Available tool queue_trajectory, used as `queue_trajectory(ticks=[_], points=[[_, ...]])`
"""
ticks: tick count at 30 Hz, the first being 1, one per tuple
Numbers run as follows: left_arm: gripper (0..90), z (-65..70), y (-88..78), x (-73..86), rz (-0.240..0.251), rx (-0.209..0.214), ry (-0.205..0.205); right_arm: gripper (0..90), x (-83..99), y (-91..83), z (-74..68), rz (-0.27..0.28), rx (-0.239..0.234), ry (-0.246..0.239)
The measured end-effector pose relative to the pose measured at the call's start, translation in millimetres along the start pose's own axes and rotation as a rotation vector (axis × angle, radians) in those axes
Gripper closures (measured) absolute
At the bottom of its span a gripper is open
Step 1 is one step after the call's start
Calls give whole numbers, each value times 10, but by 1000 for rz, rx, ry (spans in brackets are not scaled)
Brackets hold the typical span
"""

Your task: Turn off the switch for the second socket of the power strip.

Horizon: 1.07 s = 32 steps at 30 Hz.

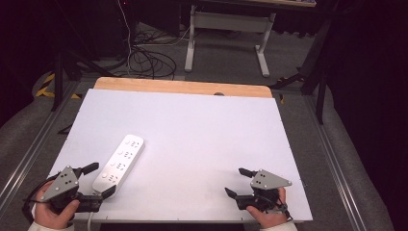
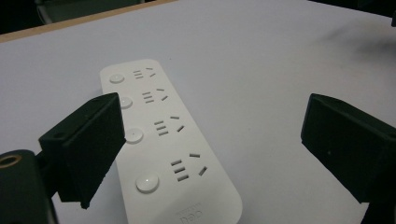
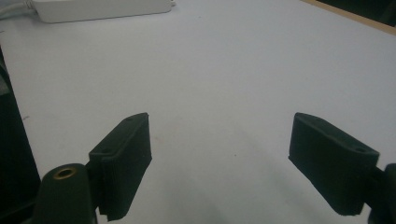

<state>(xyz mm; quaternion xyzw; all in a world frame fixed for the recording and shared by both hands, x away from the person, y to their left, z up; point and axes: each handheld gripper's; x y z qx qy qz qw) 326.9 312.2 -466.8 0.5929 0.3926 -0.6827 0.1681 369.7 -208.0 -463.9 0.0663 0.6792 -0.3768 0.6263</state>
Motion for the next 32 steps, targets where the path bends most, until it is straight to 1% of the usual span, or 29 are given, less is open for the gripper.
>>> queue_trajectory(ticks=[1,4,6,8,11,12,13,15,16,19,20,21,24,29,32], points=[[70,-2,3,15,-3,-2,8,216,-1,1,-3,-2,0,3],[71,-1,6,79,-10,10,-9,216,-3,1,-6,-1,-1,-2],[74,2,8,121,-21,14,-12,216,-1,-1,-5,0,0,1],[76,-1,7,159,-33,21,-4,216,0,-1,-2,0,0,0],[76,-8,-4,198,-29,23,-3,216,0,1,-7,-3,0,3],[76,-1,-9,210,-26,27,-18,216,0,0,-6,-3,0,2],[76,-5,-13,213,-26,30,-14,216,0,0,-4,-1,0,1],[83,0,-8,224,-23,34,-21,216,1,0,-4,-3,0,5],[86,-2,-3,224,-27,35,-15,216,1,2,-4,-4,0,6],[86,8,9,209,-15,26,-23,216,1,8,-1,-6,3,4],[87,6,8,200,-10,20,-18,216,1,9,-1,-4,2,4],[86,14,10,195,-2,11,-27,216,0,10,-2,-4,2,4],[87,18,10,186,3,-18,-33,216,-2,13,-5,-6,2,2],[87,24,7,180,2,-22,-29,216,0,15,-4,-6,1,4],[87,20,-4,175,6,-31,-15,216,1,15,3,-9,3,5]])
Point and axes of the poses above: each handheld gripper's, and its own axes: y roughly forward along the jaws, x roughly out of its underside, z roughly to its right, and after that the axes turned 4 degrees about z, right-handed
